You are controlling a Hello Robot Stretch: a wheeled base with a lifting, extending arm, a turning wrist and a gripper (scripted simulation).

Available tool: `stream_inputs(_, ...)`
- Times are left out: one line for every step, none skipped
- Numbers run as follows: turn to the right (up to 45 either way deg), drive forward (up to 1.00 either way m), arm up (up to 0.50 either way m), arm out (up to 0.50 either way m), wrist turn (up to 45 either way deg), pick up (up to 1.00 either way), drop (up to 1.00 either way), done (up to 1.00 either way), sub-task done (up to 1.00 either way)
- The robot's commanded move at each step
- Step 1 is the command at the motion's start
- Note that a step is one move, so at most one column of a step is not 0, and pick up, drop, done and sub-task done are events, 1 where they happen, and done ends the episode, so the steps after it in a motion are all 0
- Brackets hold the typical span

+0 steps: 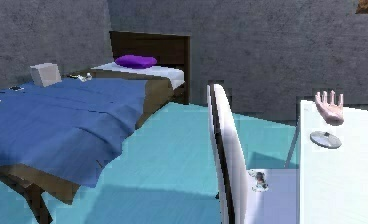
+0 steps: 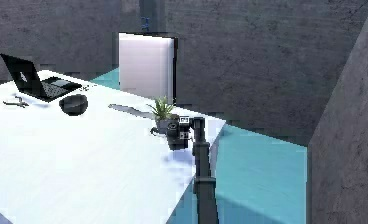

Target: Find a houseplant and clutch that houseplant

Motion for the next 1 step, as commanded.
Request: stream_inputs(0.0, 0.0, 0.0, 0.0, 0.0, 0.0, 0.0, 1.0, 0.0)
